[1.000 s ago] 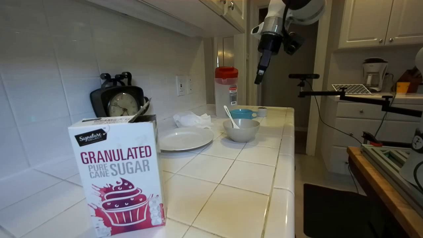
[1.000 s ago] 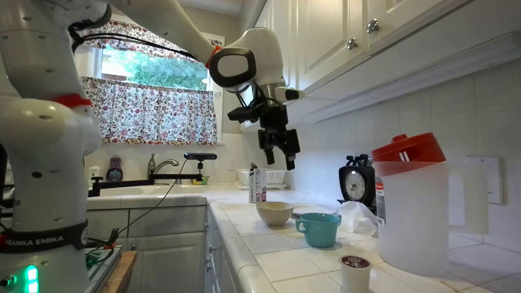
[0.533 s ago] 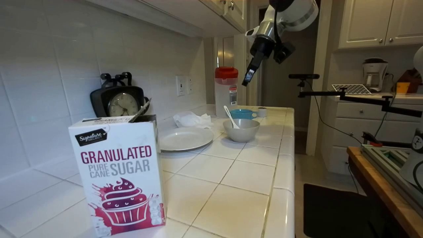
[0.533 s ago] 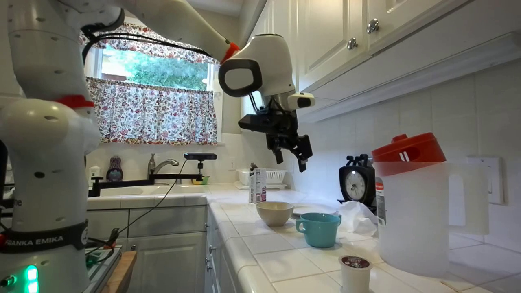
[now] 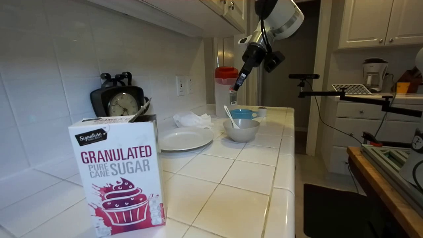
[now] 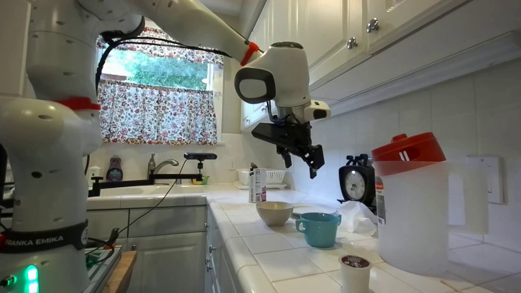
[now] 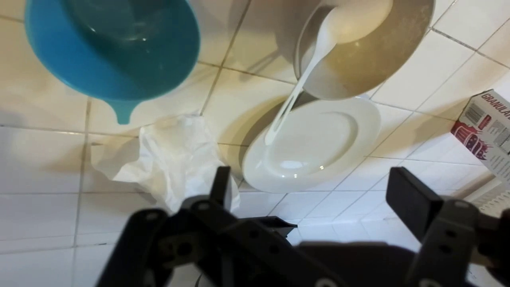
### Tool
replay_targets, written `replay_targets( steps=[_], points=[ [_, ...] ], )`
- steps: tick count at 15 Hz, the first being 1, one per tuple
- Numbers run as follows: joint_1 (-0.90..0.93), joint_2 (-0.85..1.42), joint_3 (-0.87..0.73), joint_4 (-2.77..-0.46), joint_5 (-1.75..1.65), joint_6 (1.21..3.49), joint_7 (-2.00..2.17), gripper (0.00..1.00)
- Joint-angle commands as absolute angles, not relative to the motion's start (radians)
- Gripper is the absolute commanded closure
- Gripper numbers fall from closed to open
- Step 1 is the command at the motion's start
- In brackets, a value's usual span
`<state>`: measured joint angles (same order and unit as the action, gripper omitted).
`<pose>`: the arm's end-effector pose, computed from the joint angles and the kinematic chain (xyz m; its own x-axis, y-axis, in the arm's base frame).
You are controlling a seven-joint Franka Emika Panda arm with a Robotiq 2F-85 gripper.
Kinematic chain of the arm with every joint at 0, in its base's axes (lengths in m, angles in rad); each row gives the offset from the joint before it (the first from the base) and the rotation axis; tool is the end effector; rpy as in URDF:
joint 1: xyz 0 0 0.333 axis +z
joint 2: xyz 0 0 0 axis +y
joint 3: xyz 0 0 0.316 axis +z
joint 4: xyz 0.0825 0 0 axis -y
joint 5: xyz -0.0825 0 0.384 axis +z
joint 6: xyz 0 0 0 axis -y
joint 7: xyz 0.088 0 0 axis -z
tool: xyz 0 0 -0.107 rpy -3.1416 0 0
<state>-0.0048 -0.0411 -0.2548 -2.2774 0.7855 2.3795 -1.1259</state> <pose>0.5108 -0.1287 0.3883 0.8448 0.2031 0.4951 0.3716 -0.8883 -0.2697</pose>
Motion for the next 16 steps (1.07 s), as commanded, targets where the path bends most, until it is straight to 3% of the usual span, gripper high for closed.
replay_targets(
  steps=[1, 16],
  points=[
    [-0.049, -0.043, -0.209, -2.276, 0.785, 2.377, -1.124, 0.0],
    [-0.127, 0.086, -0.196, -2.211, 1.135, 2.219, -1.408, 0.0]
  ],
)
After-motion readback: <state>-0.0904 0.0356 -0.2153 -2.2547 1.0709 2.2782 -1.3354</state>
